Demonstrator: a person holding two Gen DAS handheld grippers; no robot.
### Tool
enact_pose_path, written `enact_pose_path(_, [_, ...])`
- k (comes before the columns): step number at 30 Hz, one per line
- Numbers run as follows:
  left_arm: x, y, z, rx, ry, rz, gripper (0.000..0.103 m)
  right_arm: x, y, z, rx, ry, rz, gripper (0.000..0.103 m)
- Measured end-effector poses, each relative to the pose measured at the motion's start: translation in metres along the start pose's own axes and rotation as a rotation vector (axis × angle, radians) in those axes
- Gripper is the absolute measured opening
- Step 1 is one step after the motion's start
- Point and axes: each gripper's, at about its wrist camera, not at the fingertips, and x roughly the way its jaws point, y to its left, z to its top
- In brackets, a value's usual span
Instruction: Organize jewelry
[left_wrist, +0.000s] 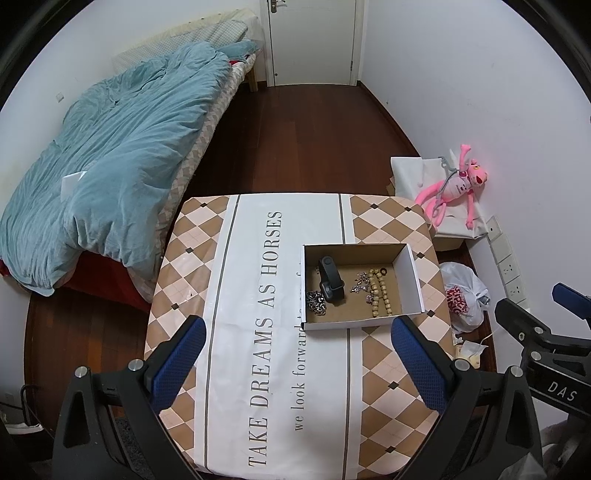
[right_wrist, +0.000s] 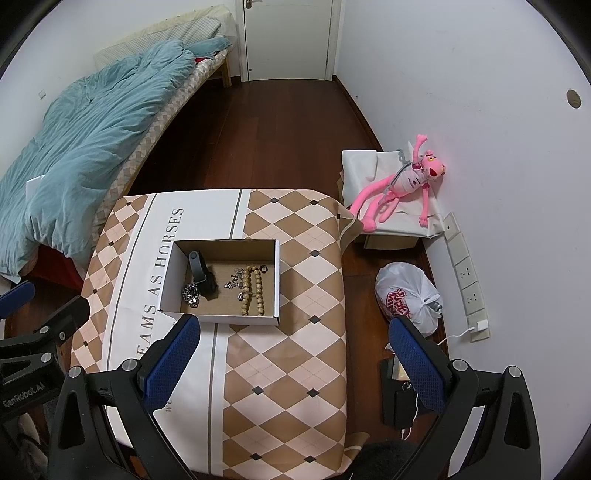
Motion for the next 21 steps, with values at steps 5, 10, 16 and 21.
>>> enact_pose_path(5, [0.0004, -0.0005, -0.0001, 0.001, 0.000, 0.002, 0.102, -0.0004, 0.0002, -0.0003, -0.003, 0.001, -0.001, 0.103])
enact_pose_path(10, [-0.0012, -0.0006, 0.0003, 0.001, -0.001, 0.002, 0.102, -0.0009, 0.0003, -0.0005, -0.004, 0.001, -0.001, 0.103])
enact_pose_path(16, [-0.0016, -0.0007, 0.0003, 0.000, -0.001, 0.005, 0.102, -0.0022, 0.0008, -0.0014, -0.004, 0.006, 0.001, 0.103])
enact_pose_path(21, [-0.0007, -0.0003, -0.0001, 0.002, -0.001, 0.005, 0.102, -0.0019, 0.0009, -0.0006, -0.005, 0.005, -0.001, 0.103])
